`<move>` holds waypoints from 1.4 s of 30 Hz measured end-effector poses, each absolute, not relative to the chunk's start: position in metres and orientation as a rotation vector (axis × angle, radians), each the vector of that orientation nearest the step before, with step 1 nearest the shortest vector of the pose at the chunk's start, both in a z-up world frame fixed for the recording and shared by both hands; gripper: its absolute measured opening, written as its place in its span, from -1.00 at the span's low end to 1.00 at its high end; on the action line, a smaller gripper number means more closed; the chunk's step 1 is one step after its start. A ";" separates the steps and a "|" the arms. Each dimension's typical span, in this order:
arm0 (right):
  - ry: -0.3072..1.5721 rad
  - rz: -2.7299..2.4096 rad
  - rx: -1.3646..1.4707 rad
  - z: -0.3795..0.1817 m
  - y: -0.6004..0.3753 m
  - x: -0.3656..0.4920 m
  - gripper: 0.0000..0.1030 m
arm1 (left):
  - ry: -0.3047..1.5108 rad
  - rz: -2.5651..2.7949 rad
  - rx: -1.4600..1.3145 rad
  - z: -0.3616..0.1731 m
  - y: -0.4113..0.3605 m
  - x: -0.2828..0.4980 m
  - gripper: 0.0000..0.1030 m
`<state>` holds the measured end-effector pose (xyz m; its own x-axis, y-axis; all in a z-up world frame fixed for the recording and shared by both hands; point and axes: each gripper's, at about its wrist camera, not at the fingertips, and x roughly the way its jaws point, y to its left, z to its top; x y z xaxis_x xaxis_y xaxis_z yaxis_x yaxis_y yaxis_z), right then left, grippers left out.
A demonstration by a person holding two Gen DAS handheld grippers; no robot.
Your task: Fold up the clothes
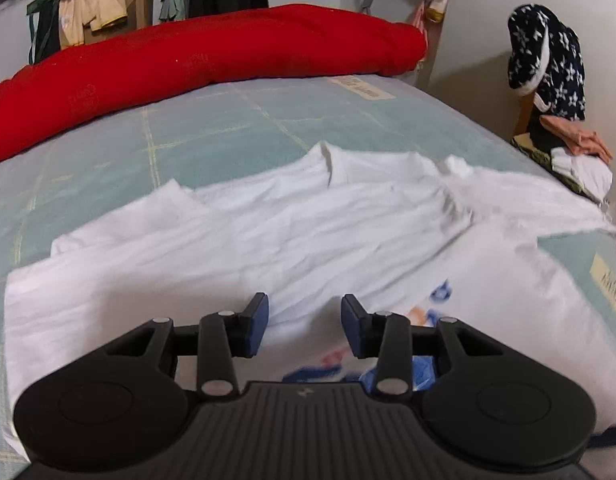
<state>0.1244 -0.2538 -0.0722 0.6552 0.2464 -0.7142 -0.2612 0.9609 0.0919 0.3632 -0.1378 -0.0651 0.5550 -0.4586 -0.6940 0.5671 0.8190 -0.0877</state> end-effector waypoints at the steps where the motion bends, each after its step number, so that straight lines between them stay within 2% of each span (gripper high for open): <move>1: 0.801 0.291 -0.019 -0.073 -0.254 0.124 1.00 | 0.762 -0.619 0.156 -0.060 -0.144 0.366 -0.18; 5: 0.787 0.290 -0.018 -0.074 -0.254 0.122 1.00 | 0.748 -0.663 0.172 -0.054 -0.184 0.377 -0.17; 11: 0.775 0.296 -0.025 -0.075 -0.255 0.120 1.00 | 0.791 -0.751 0.252 -0.077 -0.250 0.364 -0.19; 15: 0.775 0.308 -0.032 -0.074 -0.256 0.120 1.00 | 0.773 -0.809 0.296 -0.060 -0.259 0.347 -0.12; 20: 0.774 0.306 0.056 -0.058 -0.271 0.116 1.00 | 0.757 -0.771 0.306 -0.013 -0.219 0.321 -0.09; 26: 0.710 0.274 0.065 -0.036 -0.285 0.093 1.00 | 0.804 -0.698 0.297 0.019 -0.153 0.281 0.08; 31: 0.736 0.252 0.075 -0.042 -0.292 0.083 1.00 | 0.874 -0.623 0.312 -0.016 -0.112 0.242 0.11; 37: 0.768 0.234 0.051 -0.066 -0.287 0.081 1.00 | 0.821 -0.573 0.308 -0.067 -0.077 0.194 0.12; 42: 0.760 0.219 -0.036 -0.078 -0.278 0.075 1.00 | 0.825 -0.518 0.178 -0.072 -0.044 0.184 0.16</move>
